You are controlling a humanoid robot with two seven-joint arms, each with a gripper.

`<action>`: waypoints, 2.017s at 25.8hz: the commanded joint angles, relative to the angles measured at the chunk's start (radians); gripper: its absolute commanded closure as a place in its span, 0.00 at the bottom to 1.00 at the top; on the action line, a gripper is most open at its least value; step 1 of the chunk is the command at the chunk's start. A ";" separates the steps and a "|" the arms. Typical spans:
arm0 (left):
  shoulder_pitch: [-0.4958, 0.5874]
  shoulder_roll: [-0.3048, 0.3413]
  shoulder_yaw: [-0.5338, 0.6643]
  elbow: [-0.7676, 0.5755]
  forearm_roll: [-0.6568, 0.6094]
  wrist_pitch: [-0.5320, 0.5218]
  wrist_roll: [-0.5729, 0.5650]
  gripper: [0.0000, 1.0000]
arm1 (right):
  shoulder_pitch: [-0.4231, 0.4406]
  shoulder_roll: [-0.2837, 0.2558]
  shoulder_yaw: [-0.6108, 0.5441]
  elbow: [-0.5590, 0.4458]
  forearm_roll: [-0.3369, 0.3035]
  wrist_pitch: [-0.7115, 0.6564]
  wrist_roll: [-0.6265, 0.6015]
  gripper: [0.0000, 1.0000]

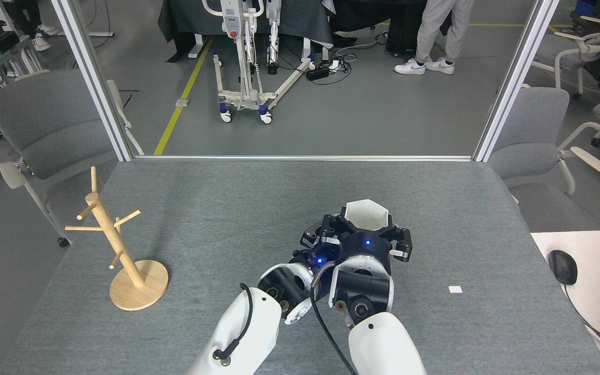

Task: Hang cup on storage rack
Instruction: 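Grasp the cup with the left gripper beside the right gripper, then release the cup from the right gripper and pull it back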

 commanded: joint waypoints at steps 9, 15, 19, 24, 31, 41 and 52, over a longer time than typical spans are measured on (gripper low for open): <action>-0.020 -0.001 -0.028 0.062 0.009 0.037 -0.084 0.46 | 0.017 0.011 0.038 0.002 0.002 -0.001 0.004 0.90; -0.020 -0.001 -0.019 0.054 0.026 0.040 -0.115 1.00 | 0.018 0.011 0.040 0.002 0.000 -0.004 0.005 0.87; -0.020 -0.001 -0.019 0.051 0.028 0.037 -0.115 1.00 | 0.018 0.008 0.033 0.006 0.000 -0.016 0.005 0.40; -0.020 -0.001 -0.017 0.051 0.026 0.040 -0.115 1.00 | 0.015 0.006 0.020 0.017 -0.015 -0.076 -0.004 0.01; -0.020 0.001 -0.017 0.064 0.026 0.046 -0.115 1.00 | 0.017 0.014 0.000 0.017 -0.038 -0.128 -0.252 0.00; 0.009 0.012 0.047 0.067 0.017 0.047 -0.115 1.00 | 0.027 0.014 -0.063 0.017 -0.248 -0.165 -0.821 0.01; 0.292 0.197 0.167 -0.275 0.013 0.044 -0.114 1.00 | 0.029 -0.210 -0.571 0.212 -0.719 -0.611 -1.179 0.00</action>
